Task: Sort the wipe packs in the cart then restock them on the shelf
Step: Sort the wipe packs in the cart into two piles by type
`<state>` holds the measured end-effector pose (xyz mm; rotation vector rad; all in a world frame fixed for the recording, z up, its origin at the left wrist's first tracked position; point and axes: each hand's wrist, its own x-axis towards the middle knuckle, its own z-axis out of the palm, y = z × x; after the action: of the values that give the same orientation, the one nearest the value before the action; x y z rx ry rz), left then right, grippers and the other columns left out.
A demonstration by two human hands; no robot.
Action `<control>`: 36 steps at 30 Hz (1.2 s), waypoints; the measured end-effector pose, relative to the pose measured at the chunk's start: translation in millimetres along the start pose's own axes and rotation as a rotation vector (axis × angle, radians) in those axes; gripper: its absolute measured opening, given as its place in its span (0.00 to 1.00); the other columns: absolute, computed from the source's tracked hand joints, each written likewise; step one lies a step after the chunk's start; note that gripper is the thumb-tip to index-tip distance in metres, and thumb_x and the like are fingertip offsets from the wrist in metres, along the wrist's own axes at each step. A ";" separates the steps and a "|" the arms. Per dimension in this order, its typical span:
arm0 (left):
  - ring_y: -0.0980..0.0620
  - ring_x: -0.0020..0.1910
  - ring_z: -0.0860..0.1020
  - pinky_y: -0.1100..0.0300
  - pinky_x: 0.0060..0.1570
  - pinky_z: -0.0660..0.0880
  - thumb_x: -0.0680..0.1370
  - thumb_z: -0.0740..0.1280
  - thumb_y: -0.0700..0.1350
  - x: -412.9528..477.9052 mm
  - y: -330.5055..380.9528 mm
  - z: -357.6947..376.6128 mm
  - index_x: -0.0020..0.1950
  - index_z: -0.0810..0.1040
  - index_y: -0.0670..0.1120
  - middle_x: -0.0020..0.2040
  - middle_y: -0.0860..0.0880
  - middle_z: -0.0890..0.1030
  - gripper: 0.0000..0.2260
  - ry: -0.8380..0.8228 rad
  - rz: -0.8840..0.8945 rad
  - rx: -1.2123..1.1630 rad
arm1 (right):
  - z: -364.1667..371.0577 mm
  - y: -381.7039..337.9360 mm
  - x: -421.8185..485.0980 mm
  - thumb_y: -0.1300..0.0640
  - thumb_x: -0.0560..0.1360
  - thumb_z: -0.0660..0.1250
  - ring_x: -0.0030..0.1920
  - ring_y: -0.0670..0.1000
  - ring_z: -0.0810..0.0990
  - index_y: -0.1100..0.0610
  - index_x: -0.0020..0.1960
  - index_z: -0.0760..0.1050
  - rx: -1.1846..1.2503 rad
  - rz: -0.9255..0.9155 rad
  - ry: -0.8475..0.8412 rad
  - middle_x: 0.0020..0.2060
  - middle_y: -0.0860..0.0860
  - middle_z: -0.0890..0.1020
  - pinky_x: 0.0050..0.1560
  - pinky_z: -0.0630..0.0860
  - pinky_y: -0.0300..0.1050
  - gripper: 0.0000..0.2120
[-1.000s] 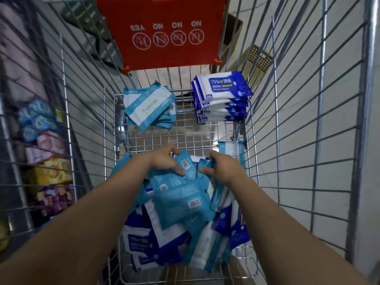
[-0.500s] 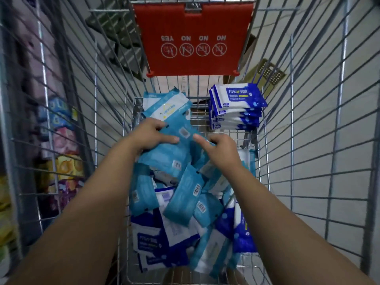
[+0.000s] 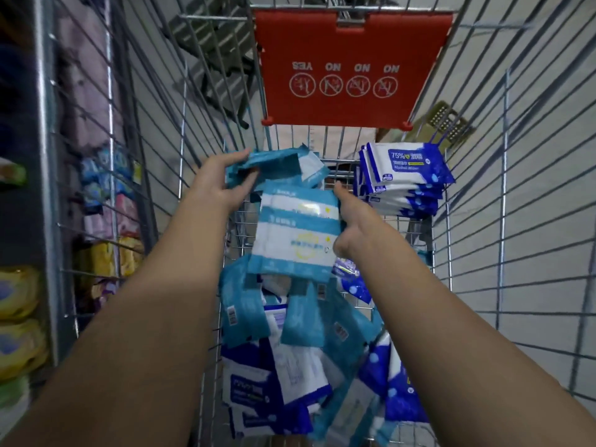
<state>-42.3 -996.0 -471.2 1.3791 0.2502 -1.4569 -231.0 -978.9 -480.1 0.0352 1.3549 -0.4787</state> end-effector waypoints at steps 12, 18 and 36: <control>0.47 0.40 0.80 0.56 0.40 0.78 0.80 0.59 0.55 25.6 -24.9 -19.0 0.50 0.77 0.45 0.39 0.47 0.83 0.15 -0.029 0.008 0.133 | 55.2 -49.8 38.8 0.34 0.72 0.64 0.44 0.60 0.84 0.56 0.50 0.76 -0.179 -0.153 -0.044 0.46 0.57 0.85 0.48 0.78 0.66 0.25; 0.47 0.45 0.82 0.51 0.39 0.79 0.70 0.70 0.39 4.7 -35.6 -19.3 0.56 0.74 0.44 0.51 0.44 0.81 0.15 -0.156 0.155 -0.017 | 69.0 -50.4 48.4 0.38 0.74 0.63 0.50 0.58 0.82 0.58 0.48 0.74 0.011 -0.331 -0.076 0.48 0.58 0.82 0.54 0.78 0.60 0.22; 0.42 0.76 0.53 0.44 0.73 0.54 0.69 0.73 0.39 21.9 -87.0 -54.4 0.78 0.51 0.50 0.78 0.43 0.48 0.44 0.225 0.975 1.312 | 1.8 16.6 64.7 0.59 0.70 0.70 0.69 0.56 0.64 0.56 0.71 0.63 -1.168 -1.018 0.235 0.70 0.56 0.64 0.66 0.68 0.57 0.32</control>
<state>-71.9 -931.2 -548.3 2.1723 -1.2973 -0.5029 -214.9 -984.5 -544.8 -1.6533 1.6432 -0.4407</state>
